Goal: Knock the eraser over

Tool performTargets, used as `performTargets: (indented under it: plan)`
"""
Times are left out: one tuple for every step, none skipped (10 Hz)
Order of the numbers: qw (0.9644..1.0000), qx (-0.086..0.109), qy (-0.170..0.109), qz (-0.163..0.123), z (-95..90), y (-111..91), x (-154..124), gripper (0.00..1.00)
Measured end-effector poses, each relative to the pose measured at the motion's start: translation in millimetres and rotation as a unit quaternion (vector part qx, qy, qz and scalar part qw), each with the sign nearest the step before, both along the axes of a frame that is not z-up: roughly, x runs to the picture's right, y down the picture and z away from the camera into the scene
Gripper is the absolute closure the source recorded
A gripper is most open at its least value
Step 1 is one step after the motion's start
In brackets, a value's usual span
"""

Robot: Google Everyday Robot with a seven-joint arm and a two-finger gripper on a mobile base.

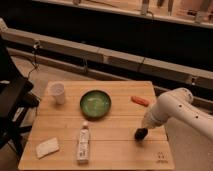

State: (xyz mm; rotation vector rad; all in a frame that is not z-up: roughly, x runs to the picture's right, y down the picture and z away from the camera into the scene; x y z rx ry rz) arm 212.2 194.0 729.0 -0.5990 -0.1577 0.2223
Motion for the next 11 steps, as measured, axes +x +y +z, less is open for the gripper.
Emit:
performTargets:
  plan:
    - [1.0, -0.007, -0.002, -0.005, -3.3, 5.9, -1.7, 0.98]
    - [0.9998, -0.017, -0.004, -0.01, -7.4, 15.6, -2.2, 0.98]
    - [0.9997, -0.023, -0.006, -0.011, -9.7, 22.9, -2.8, 0.98]
    - [0.9994, -0.033, -0.006, -0.013, -12.7, 32.4, -1.9, 0.98]
    - [0.9988, -0.046, -0.007, -0.013, -12.1, 43.8, -0.2, 0.98]
    - [0.9981, -0.06, -0.01, -0.015, -8.2, 57.7, -0.8, 0.98]
    - [0.9975, -0.067, -0.01, -0.018, -7.8, 72.2, 0.9, 0.98]
    - [0.9977, -0.065, -0.009, -0.015, -9.3, 82.6, 2.7, 0.98]
    - [0.9982, -0.059, -0.006, -0.01, -11.5, 84.8, 4.0, 0.98]
    - [0.9985, -0.055, -0.006, -0.007, -13.5, 79.7, 3.5, 0.98]
    - [0.9985, -0.054, -0.005, -0.004, -13.5, 70.2, 2.9, 0.98]
